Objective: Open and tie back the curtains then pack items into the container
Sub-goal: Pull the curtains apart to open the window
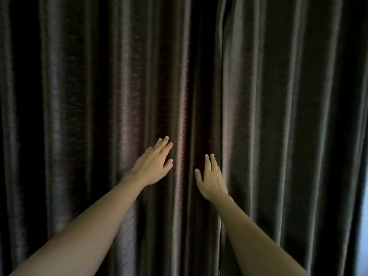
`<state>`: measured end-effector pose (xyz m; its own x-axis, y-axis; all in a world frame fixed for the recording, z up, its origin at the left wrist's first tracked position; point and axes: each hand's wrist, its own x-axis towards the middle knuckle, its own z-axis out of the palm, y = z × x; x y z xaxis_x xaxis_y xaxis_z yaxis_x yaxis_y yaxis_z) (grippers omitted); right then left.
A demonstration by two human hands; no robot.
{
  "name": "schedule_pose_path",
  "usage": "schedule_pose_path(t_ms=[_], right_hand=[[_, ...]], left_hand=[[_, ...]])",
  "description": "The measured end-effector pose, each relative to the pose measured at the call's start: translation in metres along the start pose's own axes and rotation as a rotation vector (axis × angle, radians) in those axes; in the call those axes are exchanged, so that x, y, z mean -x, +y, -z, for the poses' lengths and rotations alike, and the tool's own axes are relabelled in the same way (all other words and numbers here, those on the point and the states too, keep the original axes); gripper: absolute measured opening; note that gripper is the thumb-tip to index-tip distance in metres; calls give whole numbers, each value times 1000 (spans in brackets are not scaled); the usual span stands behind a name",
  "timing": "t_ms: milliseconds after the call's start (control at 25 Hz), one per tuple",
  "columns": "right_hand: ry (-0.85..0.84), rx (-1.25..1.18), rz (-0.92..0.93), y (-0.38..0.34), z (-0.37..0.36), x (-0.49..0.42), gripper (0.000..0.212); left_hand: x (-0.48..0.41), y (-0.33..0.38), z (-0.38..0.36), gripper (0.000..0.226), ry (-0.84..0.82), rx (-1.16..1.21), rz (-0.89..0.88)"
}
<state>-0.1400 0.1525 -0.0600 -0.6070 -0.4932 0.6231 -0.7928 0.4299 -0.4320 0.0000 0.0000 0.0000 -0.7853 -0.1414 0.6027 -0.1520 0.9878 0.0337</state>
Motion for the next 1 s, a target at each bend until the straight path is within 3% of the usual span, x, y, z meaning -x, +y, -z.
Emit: schedule_pose_path(t_ms=[240, 400, 520, 680, 880, 1000], right_hand=[[105, 40, 23, 26, 0, -61, 68], [195, 74, 62, 40, 10, -111, 69], [154, 58, 82, 50, 14, -145, 70], [175, 70, 88, 47, -3, -167, 72], [240, -53, -32, 30, -23, -178, 80], [212, -76, -30, 18, -28, -186, 88]], left_hand=[[-72, 23, -35, 55, 191, -37, 4], [-130, 33, -57, 62, 314, -140, 136], [-163, 30, -64, 70, 328, -214, 243], [-162, 2, -64, 81, 400, -200, 425], [-129, -52, -44, 103, 438, -320, 399], [-116, -73, -34, 99, 469, -427, 384]])
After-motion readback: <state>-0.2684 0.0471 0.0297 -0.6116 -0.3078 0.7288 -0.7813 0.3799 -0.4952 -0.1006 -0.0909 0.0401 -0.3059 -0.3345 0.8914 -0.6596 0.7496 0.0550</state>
